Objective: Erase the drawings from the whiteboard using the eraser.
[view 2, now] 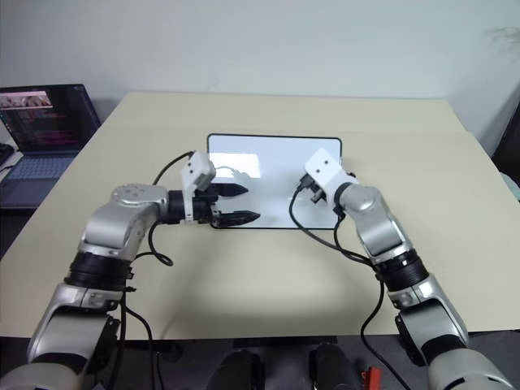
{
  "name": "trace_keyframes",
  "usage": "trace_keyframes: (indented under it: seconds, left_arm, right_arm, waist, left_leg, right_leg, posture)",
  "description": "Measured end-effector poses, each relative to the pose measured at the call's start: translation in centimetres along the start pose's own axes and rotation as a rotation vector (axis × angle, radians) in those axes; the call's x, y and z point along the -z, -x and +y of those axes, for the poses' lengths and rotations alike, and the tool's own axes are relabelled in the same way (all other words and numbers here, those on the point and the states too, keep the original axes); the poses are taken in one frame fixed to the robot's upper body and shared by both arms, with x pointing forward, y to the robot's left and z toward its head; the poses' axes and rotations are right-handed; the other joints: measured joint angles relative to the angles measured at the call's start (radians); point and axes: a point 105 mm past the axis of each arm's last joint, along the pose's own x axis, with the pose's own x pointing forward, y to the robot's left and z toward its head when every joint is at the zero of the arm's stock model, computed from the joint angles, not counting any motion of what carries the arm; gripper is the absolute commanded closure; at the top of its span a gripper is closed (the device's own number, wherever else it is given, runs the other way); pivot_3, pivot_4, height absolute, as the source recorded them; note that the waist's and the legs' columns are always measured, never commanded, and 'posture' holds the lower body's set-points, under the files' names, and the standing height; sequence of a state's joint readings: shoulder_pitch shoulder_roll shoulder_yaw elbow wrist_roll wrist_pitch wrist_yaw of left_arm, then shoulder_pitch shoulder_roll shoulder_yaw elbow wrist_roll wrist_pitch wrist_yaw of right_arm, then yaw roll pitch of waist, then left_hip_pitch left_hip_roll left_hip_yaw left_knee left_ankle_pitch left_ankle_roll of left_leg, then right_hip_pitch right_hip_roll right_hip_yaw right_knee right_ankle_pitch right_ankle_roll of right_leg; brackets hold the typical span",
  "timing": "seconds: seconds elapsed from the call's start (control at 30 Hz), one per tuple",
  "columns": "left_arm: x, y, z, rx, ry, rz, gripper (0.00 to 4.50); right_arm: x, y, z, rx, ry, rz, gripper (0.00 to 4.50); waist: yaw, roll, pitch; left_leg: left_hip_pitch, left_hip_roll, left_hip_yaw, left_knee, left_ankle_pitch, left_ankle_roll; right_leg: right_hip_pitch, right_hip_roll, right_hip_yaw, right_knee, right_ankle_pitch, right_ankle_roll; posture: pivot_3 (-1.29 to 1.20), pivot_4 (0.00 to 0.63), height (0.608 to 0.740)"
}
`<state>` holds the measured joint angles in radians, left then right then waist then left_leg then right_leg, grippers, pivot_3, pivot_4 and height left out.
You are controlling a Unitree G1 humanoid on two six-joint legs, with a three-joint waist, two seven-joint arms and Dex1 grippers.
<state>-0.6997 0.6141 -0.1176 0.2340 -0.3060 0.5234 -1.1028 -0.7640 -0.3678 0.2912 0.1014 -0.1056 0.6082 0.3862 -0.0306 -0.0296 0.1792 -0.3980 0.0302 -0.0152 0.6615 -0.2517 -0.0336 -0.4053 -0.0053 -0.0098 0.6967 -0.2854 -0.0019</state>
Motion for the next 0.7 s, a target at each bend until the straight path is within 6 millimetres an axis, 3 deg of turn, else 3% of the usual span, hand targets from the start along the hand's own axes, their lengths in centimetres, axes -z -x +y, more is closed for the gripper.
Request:
trace_keyframes:
  seconds: [0.2,0.37,0.47,0.57,0.7]
  left_arm:
    - [0.2,0.1,0.1,-0.005,0.002,0.002,0.0]
    - [0.4,0.2,0.1,-0.007,0.008,0.005,0.0]
    - [0.4,0.2,0.1,-0.006,0.008,0.005,0.0]
    - [0.4,0.2,0.1,-0.006,0.008,0.005,0.0]
    - [0.4,0.2,0.1,-0.005,0.008,0.006,0.0]
  right_arm:
    - [1.7,1.0,0.5,-0.056,-0.005,0.044,3.15]
    - [3.6,2.4,2.7,-0.2,0.017,0.115,3.15]
    - [3.8,2.3,3.5,-0.226,0.015,0.122,3.15]
    - [2.6,1.4,2.4,-0.139,0.009,0.081,3.15]
    - [1.7,1.1,-1.3,0.033,0.01,0.053,3.15]
  waist:
    - [0.001,0.0,0.0]
    - [0.001,-0.001,0.0]
    - [-0.004,-0.001,0.0]
    - [-0.005,-0.001,0.0]
    - [0.0,-0.001,0.0]
  left_leg:
    - [0.0,0.0,0.0,0.0,0.0,0.0]
    - [0.001,0.0,0.0,0.0,0.0,0.0]
    - [0.002,0.0,0.001,0.0,0.0,0.0]
    - [0.002,0.001,0.001,0.0,0.0,0.0]
    - [0.002,0.001,0.0,0.0,0.001,0.001]
  right_leg:
    - [0.0,-0.001,0.0,-0.001,0.001,-0.002]
    - [0.001,0.0,0.0,0.0,-0.001,0.002]
    - [0.001,0.0,0.001,0.0,-0.001,0.002]
    - [0.001,0.001,0.001,0.0,0.0,0.002]
    - [0.0,0.001,0.001,0.0,0.0,0.002]
  posture:
    - [0.0,0.15,0.74]
    - [0.0,0.15,0.74]
    - [0.0,0.15,0.74]
    - [0.0,0.15,0.74]
    - [0.0,0.15,0.74]
